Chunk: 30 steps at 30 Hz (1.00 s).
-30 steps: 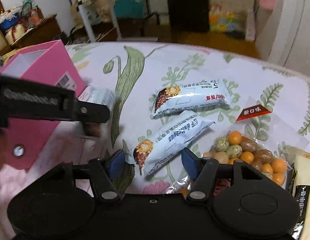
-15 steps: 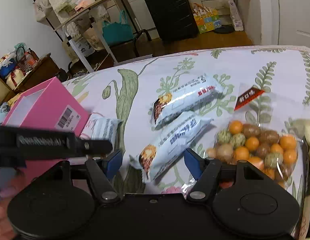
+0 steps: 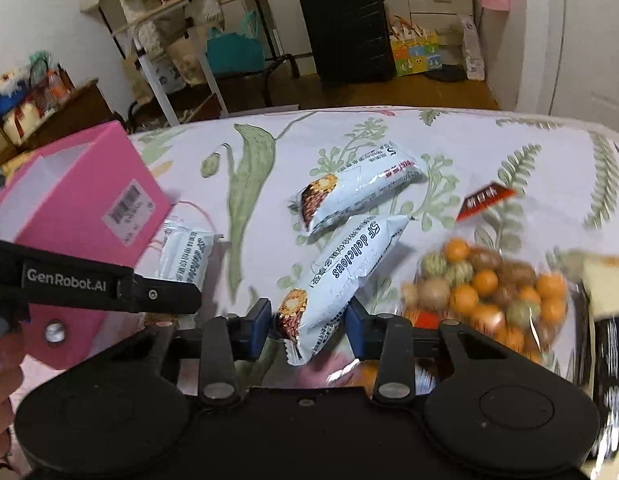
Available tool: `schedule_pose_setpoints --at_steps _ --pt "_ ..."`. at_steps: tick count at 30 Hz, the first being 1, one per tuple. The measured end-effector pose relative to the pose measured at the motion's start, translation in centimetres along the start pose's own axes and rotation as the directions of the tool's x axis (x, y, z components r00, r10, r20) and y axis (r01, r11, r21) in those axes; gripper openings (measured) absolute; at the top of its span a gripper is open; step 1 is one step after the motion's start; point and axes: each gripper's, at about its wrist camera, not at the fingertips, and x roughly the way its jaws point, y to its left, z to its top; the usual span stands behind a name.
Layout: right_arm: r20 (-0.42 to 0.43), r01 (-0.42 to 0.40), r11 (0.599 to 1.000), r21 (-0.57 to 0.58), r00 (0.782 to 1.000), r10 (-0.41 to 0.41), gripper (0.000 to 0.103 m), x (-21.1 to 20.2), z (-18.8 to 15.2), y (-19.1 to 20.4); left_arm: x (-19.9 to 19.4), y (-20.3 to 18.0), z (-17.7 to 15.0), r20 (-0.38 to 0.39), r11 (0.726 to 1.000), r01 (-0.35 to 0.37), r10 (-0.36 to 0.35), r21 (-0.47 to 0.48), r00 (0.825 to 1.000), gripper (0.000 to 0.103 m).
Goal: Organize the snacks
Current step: 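Grasp a white wrapped bar with the left tool while the right tool grasps another, then carry both white bars into the pink box and open both tools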
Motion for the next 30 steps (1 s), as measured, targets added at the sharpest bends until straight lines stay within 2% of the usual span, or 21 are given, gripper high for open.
schedule_pose_setpoints --at_steps 6,15,21,30 --pt "-0.004 -0.061 0.997 0.055 0.998 0.062 0.042 -2.5 -1.3 0.5 -3.1 -1.2 -2.2 -0.025 0.998 0.016 -0.015 0.057 1.0 0.025" --pt "-0.057 -0.134 0.991 -0.024 0.99 0.132 0.042 -7.6 -2.2 2.4 -7.6 -1.6 -4.9 -0.07 0.994 0.047 -0.04 0.099 0.997 0.025" --pt "-0.113 -0.194 0.979 -0.056 0.976 0.187 0.042 -11.9 -3.5 4.8 -10.6 -0.9 -6.7 -0.155 0.988 0.122 -0.107 0.093 0.982 0.025" --pt "-0.152 -0.288 0.949 -0.127 0.951 0.268 0.041 -16.7 -3.2 9.2 -17.3 1.4 -7.9 -0.088 0.985 0.128 -0.118 0.118 0.989 0.025"
